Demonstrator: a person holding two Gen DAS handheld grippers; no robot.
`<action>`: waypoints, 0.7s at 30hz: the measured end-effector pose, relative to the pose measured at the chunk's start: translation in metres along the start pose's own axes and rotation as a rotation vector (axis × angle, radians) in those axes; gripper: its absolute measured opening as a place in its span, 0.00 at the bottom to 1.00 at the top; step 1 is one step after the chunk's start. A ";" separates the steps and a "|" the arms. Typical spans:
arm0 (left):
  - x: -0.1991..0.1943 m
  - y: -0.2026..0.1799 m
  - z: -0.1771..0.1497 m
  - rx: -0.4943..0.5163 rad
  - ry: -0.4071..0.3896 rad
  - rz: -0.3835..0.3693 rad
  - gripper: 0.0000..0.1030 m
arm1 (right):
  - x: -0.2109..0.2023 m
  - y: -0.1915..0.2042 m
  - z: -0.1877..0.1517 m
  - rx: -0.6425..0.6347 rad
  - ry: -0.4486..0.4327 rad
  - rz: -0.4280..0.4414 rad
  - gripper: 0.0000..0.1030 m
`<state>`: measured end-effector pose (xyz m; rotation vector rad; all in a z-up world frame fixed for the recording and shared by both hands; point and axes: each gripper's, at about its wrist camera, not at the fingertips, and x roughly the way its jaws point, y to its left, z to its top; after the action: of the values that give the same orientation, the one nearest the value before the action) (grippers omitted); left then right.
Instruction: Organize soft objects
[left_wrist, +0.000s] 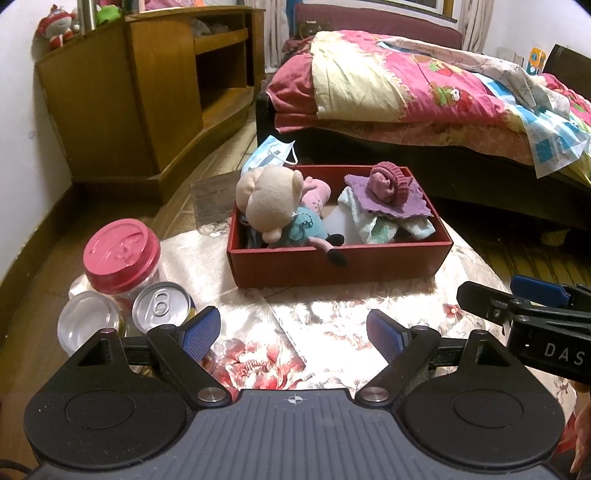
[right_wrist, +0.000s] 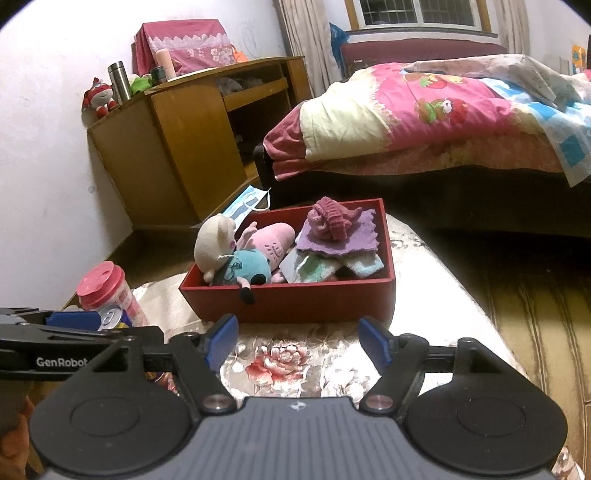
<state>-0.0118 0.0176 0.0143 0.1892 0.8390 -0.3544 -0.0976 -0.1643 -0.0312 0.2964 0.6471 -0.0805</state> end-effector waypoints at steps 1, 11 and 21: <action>-0.001 0.000 -0.002 0.000 0.000 -0.001 0.82 | -0.001 0.001 -0.001 -0.002 -0.001 0.001 0.44; -0.014 0.003 -0.017 -0.014 -0.016 0.010 0.84 | -0.020 0.012 -0.011 0.000 -0.030 0.016 0.45; -0.021 0.009 -0.023 -0.047 -0.042 0.041 0.86 | -0.028 0.020 -0.019 -0.032 -0.070 -0.030 0.45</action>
<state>-0.0370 0.0377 0.0148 0.1541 0.8001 -0.2991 -0.1271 -0.1398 -0.0234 0.2517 0.5827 -0.1084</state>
